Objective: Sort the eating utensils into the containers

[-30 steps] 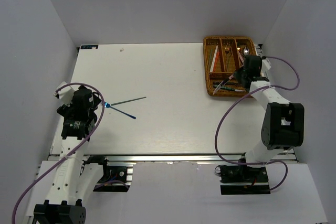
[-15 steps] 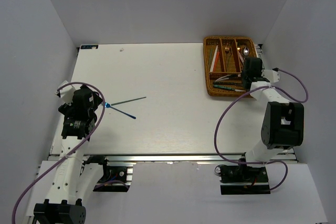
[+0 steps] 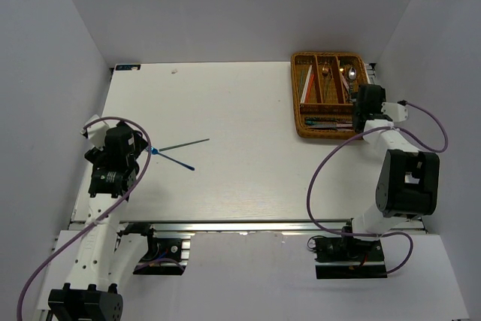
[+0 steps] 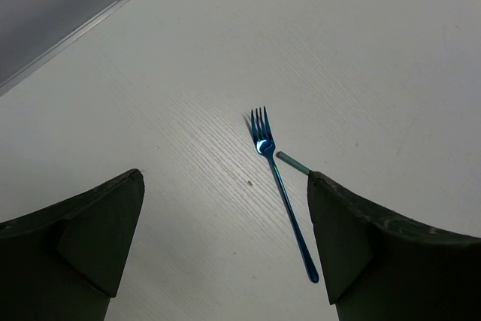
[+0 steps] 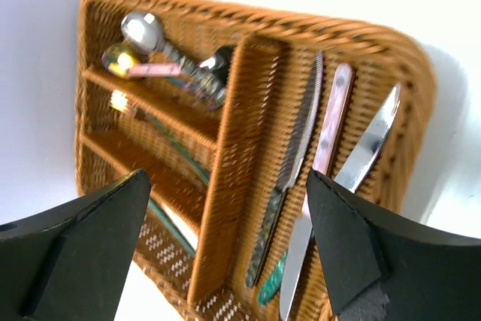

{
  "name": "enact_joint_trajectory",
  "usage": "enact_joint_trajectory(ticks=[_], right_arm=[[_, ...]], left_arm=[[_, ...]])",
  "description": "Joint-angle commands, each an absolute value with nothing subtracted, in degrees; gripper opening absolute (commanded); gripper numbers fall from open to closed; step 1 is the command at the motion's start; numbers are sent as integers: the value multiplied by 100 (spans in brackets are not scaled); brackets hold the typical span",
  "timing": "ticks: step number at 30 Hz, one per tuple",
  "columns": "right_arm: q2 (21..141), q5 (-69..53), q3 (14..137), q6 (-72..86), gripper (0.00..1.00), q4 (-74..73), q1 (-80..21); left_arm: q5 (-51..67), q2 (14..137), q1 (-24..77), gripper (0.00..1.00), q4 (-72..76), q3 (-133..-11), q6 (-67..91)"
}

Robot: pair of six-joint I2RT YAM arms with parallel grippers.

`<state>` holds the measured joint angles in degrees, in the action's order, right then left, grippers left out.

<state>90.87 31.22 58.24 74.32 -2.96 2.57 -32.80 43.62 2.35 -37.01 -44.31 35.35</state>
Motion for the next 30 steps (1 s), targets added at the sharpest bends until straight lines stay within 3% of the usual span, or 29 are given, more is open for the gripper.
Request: enact_joint_trajectory(ticks=[1,6,10,12,15,17,21,30], right_arm=[[8807,2885,5941,7085,89,121,255],[9008,953,6564,3896,89,1501,-402],[10585,-2182,9043,1175,89,488,-1831],[11072,-1691,9718,-237,89,-1025,-2440],[11574,-1187,9897,-607,89,-1309,-3163],[11619,-906,9809,-134,89,-1257,-3278],[10830,-755,8312,790,89,-643,-3120],[8062,-852,5627,1151,89,-123,-2997]], left_arm=[[-3278,4403,229,98,-3603,-4386,3507],[-3567,4657,228,98,-3761,-4464,3787],[-4148,4737,220,98,-4025,-4527,4271],[-3659,4781,220,98,-3772,-4430,3992],[-2482,5053,228,98,-3270,-4254,3570],[-1152,5518,237,98,-2840,-4219,2972],[-11,6809,412,98,-2892,-4868,2559],[-607,8954,1116,96,-3243,-6632,705]])
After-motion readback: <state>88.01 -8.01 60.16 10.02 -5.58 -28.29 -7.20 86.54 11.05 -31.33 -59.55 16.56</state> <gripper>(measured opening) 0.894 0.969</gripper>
